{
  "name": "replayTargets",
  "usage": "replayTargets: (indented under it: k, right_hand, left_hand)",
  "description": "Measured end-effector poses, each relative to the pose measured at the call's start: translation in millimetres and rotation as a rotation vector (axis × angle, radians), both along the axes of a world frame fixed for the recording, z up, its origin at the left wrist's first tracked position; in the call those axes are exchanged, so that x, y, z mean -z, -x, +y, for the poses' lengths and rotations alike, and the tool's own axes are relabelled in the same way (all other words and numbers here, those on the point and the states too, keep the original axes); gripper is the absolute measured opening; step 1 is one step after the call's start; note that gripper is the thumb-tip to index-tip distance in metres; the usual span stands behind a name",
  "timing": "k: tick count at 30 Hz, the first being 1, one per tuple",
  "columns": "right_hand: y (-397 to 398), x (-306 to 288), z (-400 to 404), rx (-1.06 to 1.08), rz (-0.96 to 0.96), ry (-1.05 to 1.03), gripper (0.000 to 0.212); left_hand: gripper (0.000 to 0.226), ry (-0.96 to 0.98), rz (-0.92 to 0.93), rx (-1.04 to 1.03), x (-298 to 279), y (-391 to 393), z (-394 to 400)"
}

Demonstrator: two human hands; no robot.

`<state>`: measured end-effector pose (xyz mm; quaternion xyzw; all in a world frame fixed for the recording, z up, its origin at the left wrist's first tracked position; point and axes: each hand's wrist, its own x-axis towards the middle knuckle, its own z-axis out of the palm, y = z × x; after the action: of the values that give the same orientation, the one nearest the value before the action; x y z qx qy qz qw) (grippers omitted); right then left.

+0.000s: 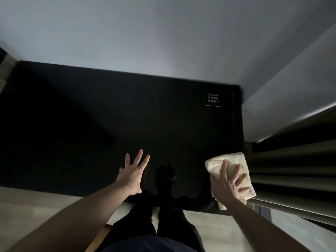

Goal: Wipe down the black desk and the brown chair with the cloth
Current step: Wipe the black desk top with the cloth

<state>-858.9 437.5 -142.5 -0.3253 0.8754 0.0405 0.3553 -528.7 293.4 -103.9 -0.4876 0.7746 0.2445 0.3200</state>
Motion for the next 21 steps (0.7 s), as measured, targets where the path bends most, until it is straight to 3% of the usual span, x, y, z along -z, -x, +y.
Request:
replayTargets:
  k: [7,12,17,21]
  right_hand:
    - [43.5,-1.8,-74.9,0.001,-0.020,0.022,0.087]
    - [32.8,-6.5,-79.8,0.074,0.049,-0.008,0.080]
    - [-1.8,-21.6,-102.9,0.180,0.020,0.014,0.072]
    - [-81.4,-35.3,-123.9,0.159,-0.044,0.014,0.070]
  left_hand:
    - [0.125,0.018,0.073,-0.084,3.2,-4.2,7.9]
    - [0.108,-0.008,0.058,-0.170,-8.8,-28.6,1.6]
    - [0.114,-0.015,-0.018,-0.256,-12.6,-91.0,-14.1]
    - [0.118,-0.021,-0.028,-0.296,-7.9,-143.1,-29.2]
